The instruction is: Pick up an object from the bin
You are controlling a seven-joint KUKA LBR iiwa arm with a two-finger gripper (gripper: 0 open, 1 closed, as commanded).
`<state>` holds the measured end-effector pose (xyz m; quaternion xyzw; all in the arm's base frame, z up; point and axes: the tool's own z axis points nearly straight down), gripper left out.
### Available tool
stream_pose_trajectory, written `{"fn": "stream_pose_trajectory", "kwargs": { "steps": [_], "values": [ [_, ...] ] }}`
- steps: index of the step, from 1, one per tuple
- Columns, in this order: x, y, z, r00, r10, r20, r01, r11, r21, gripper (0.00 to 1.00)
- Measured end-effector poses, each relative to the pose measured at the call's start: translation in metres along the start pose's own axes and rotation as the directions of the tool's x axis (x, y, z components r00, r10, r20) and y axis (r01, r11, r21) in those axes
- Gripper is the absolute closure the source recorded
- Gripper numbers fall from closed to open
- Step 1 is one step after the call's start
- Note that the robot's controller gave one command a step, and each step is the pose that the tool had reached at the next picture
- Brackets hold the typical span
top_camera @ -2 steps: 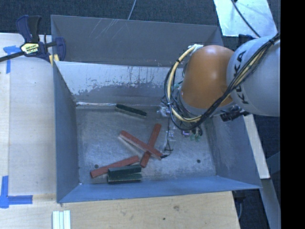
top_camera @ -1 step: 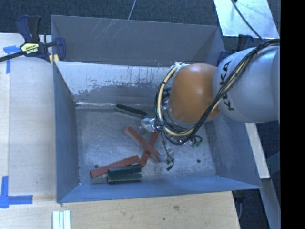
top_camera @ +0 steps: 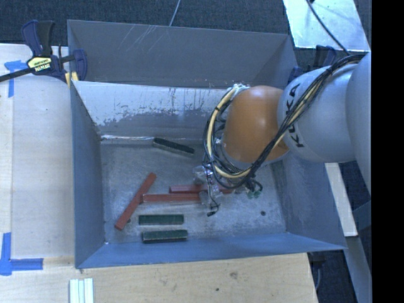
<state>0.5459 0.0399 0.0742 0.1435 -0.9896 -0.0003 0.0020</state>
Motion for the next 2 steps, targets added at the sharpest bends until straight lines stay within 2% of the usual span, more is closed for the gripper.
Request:
{"fn": "stream_pose_trajectory", "kwargs": {
  "steps": [2],
  "values": [
    [0.0002, 0.0001, -0.0012, 1.0, 0.0, 0.001, 0.0, 1.0, 0.0, 1.0]
  ]
}}
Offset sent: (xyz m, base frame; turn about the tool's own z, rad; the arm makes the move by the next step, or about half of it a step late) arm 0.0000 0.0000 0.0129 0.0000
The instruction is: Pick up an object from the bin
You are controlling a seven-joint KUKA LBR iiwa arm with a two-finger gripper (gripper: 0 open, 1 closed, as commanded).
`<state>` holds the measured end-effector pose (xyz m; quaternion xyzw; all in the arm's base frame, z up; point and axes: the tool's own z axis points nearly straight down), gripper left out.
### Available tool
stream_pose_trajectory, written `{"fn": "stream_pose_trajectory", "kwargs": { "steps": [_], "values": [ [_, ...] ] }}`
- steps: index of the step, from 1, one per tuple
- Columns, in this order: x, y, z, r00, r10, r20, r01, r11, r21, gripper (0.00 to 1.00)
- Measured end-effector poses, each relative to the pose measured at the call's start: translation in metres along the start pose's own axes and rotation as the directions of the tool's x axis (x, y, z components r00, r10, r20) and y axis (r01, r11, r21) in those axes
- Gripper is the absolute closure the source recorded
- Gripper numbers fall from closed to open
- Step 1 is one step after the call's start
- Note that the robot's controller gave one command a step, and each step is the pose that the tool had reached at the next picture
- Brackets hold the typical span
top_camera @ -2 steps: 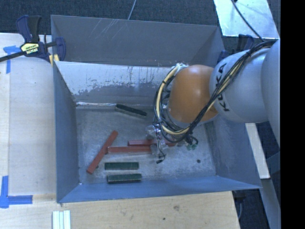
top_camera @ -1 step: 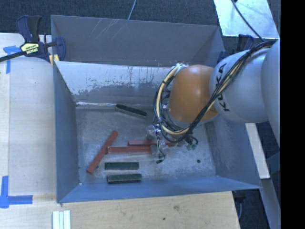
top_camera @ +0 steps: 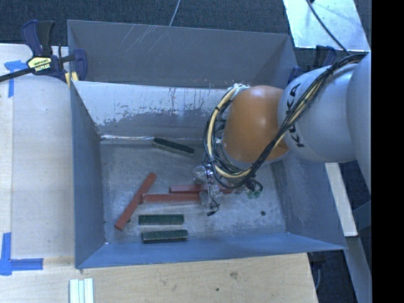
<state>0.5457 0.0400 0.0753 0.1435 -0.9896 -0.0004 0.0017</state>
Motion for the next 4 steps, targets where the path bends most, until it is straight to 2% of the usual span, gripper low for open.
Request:
{"fn": "stream_pose_trajectory", "kwargs": {
  "steps": [3, 4],
  "values": [
    [-0.001, 0.0, -0.02, 1.0, 0.001, 0.007, -0.001, 1.0, 0.002, 1.0],
    [0.001, 0.0, -0.031, 1.0, 0.001, 0.0, -0.001, 1.0, 0.0, 1.0]
  ]
}}
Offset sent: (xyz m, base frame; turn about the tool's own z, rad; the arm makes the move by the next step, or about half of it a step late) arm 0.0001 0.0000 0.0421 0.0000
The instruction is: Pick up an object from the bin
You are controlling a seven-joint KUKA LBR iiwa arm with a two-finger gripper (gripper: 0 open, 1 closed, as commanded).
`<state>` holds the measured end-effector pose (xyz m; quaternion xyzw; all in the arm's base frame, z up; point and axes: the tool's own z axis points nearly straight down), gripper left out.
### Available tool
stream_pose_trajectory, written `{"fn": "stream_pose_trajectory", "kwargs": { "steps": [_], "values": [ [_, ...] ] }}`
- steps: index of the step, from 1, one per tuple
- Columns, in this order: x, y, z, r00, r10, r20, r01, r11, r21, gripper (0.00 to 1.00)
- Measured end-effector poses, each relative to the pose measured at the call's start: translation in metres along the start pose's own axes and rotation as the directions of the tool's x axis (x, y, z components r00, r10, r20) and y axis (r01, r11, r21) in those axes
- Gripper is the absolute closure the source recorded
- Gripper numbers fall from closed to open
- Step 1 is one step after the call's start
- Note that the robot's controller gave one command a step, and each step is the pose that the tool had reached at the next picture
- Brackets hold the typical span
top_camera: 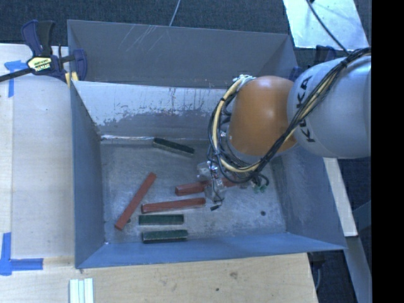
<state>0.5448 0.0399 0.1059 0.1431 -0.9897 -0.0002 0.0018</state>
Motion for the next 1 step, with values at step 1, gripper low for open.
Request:
{"fn": "stream_pose_trajectory", "kwargs": {
  "steps": [1],
  "values": [
    [-0.0001, 0.0, -0.0225, 1.0, 0.001, 0.001, -0.001, 1.0, 0.0, 1.0]
  ]
}}
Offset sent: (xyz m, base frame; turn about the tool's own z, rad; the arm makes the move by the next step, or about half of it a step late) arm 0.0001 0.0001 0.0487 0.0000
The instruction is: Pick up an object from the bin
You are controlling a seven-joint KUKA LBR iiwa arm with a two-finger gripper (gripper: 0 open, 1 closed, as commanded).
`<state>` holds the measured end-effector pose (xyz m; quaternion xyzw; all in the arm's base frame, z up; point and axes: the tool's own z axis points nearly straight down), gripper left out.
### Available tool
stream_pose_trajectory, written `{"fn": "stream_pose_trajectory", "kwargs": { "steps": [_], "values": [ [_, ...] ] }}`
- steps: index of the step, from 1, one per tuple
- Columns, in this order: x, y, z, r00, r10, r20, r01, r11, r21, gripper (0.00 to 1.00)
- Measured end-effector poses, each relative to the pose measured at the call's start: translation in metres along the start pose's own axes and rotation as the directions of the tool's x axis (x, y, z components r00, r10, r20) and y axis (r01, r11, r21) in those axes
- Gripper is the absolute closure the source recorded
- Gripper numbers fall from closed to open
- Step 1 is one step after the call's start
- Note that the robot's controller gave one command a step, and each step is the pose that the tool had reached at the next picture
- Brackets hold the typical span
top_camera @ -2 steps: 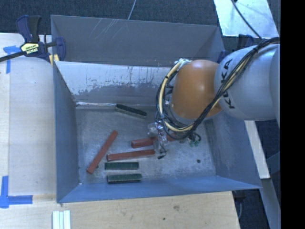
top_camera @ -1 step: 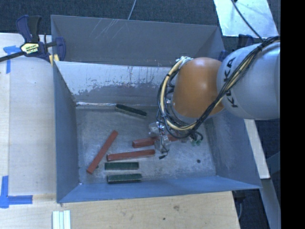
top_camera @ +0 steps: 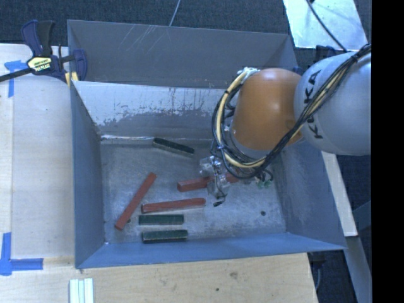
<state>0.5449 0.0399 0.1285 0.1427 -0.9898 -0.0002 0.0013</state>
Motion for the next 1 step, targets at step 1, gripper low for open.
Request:
{"fn": "stream_pose_trajectory", "kwargs": {
  "steps": [1],
  "values": [
    [-0.0016, -0.0005, -0.0156, 1.0, 0.001, 0.007, -0.001, 1.0, 0.002, 1.0]
  ]
}}
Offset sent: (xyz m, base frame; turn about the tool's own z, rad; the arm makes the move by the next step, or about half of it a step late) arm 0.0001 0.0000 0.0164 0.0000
